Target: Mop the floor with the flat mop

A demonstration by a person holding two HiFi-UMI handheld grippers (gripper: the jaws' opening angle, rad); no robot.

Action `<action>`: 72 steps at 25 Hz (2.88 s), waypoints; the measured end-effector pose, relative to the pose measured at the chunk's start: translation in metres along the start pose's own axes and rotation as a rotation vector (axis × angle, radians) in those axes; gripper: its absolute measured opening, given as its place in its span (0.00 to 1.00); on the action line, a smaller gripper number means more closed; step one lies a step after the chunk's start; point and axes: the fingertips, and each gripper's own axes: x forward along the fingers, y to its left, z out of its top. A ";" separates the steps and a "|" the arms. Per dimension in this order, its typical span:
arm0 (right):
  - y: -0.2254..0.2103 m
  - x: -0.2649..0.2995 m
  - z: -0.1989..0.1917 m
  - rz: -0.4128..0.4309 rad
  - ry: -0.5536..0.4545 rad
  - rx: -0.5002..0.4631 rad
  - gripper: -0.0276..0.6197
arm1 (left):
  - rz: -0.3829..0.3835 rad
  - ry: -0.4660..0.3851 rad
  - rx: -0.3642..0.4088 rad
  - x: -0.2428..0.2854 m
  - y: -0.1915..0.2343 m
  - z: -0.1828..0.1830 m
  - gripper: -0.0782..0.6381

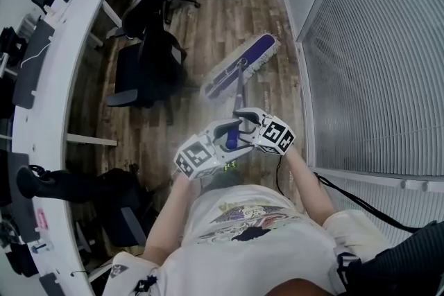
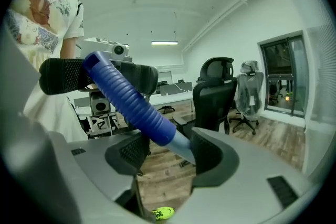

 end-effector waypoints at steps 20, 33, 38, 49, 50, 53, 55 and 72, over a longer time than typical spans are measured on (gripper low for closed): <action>-0.023 0.015 -0.031 -0.108 0.071 0.022 0.41 | -0.061 0.137 0.116 0.017 0.014 -0.033 0.51; 0.075 -0.038 -0.047 -0.079 0.059 0.015 0.41 | -0.037 0.216 0.119 0.014 -0.094 -0.050 0.51; 0.128 -0.076 -0.063 -0.055 0.049 0.006 0.41 | -0.019 0.201 0.094 0.025 -0.163 -0.053 0.51; 0.282 -0.165 -0.109 -0.008 0.096 -0.007 0.41 | -0.012 0.228 0.054 0.033 -0.342 -0.077 0.51; 0.292 -0.168 -0.107 -0.005 0.087 -0.001 0.41 | -0.009 0.223 0.046 0.030 -0.351 -0.075 0.51; 0.316 -0.175 -0.105 0.007 0.090 -0.001 0.41 | 0.003 0.208 0.036 0.021 -0.372 -0.075 0.51; 0.336 -0.174 -0.111 0.007 0.104 -0.006 0.41 | 0.000 0.204 0.037 0.013 -0.388 -0.084 0.51; 0.513 -0.095 -0.123 -0.038 0.205 -0.037 0.41 | -0.078 0.196 0.003 -0.136 -0.497 -0.163 0.51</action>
